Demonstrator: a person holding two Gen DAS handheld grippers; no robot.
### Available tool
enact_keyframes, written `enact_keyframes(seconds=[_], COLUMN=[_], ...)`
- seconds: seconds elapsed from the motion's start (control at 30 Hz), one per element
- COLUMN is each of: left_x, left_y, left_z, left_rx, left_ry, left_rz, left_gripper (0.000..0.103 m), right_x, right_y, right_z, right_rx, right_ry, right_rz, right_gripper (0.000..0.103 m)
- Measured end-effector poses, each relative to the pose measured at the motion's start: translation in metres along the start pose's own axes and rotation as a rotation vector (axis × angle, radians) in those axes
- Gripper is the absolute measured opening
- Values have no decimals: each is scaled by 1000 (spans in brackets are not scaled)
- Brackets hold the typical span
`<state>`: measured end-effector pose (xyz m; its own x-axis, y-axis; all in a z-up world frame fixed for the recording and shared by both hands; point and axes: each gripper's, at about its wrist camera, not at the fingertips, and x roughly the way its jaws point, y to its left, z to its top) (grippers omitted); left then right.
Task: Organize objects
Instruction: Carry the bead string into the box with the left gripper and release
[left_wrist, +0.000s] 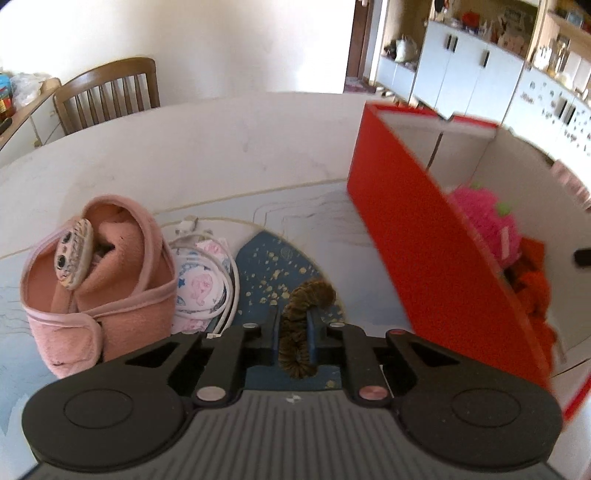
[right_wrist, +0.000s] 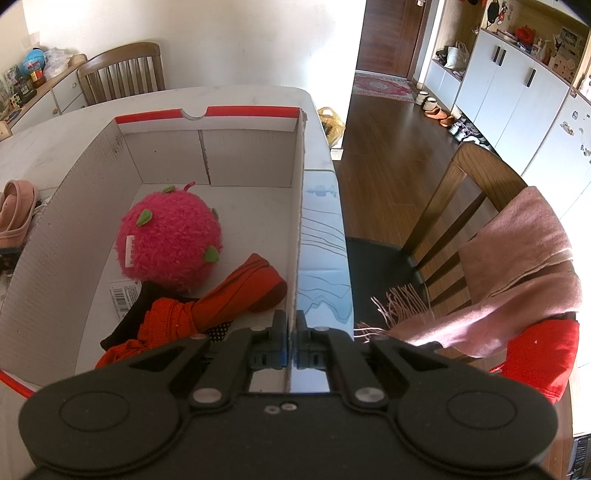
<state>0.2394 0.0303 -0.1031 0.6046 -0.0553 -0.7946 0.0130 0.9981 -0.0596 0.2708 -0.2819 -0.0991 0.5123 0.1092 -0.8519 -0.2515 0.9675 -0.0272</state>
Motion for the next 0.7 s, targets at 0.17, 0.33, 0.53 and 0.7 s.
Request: enact_keyframes(seconds=[0.17,0.33,0.53,0.7], left_x=[-36,-70,-90,-89], left_y=[-7,-29,-65,-100], left_z=[16,38,53,58], left_rx=[-12,35,119,209], left_ry=[-46,-82,-83,-72], left_rz=[-88,-173,-267,-338], left_gripper=[12,12,12,12], right_x=[1,1,1,2], right_y=[0,0,0,1], right_z=[0,1,1,1], right_rx=[0,-1,0,-2], right_ry=[1,1,1,2], right_rz=[-1,0,1,1], right_gripper=[3,3,3,3])
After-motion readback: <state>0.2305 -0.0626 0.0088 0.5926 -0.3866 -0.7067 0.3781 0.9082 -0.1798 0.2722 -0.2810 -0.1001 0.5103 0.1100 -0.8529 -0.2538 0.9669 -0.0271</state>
